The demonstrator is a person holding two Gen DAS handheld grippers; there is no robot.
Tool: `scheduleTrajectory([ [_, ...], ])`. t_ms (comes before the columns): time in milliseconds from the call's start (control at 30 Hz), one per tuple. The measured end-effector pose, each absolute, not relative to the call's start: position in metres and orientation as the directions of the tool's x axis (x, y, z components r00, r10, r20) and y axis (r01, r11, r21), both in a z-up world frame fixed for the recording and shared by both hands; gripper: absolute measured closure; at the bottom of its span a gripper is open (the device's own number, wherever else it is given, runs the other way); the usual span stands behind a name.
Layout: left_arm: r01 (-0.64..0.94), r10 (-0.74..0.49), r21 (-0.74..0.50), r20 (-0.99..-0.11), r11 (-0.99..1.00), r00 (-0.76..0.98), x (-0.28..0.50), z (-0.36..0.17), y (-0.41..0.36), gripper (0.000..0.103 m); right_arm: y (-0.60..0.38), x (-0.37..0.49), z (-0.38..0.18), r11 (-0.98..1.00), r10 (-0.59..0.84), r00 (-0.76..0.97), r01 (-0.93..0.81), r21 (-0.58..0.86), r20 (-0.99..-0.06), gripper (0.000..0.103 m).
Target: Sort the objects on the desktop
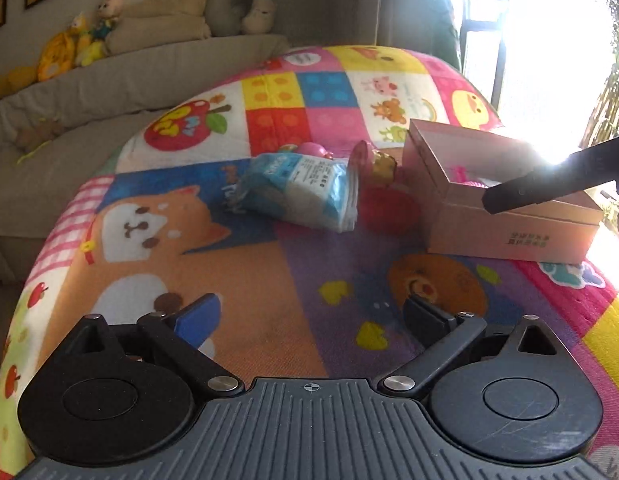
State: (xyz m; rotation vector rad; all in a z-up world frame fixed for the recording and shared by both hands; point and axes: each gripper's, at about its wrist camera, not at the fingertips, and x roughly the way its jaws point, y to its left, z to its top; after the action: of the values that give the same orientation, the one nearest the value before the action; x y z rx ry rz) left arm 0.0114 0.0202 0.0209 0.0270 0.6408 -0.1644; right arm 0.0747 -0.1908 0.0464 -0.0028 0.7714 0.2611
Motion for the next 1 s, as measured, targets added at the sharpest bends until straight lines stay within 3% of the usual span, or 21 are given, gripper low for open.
scheduleTrajectory([
  [367, 0.159, -0.153, -0.043, -0.604, 0.986, 0.782, 0.002, 0.016, 0.022, 0.002, -0.183, 0.005, 0.050, 0.909, 0.300, 0.630, -0.417, 0.014, -0.716, 0.034],
  [467, 0.156, -0.148, -0.038, -0.598, 0.987, 0.788, 0.011, 0.016, 0.020, 0.001, -0.194, 0.005, 0.057, 0.910, 0.329, 0.620, -0.409, 0.065, -0.712, 0.035],
  [733, 0.200, -0.145, 0.047, -0.529, 0.979, 0.836, 0.082, 0.040, 0.015, 0.000, -0.232, 0.061, 0.096, 0.934, 0.348, 0.721, -0.323, 0.153, -0.600, 0.030],
  [867, 0.219, -0.190, -0.014, -0.555, 0.976, 0.810, 0.107, 0.050, 0.016, 0.000, -0.248, 0.082, 0.097, 0.921, 0.389, 0.708, -0.289, 0.260, -0.589, 0.030],
  [1000, 0.216, -0.171, 0.015, -0.559, 0.976, 0.811, 0.093, 0.057, 0.010, 0.000, -0.250, 0.073, 0.100, 0.902, 0.432, 0.711, -0.331, 0.278, -0.555, 0.030],
])
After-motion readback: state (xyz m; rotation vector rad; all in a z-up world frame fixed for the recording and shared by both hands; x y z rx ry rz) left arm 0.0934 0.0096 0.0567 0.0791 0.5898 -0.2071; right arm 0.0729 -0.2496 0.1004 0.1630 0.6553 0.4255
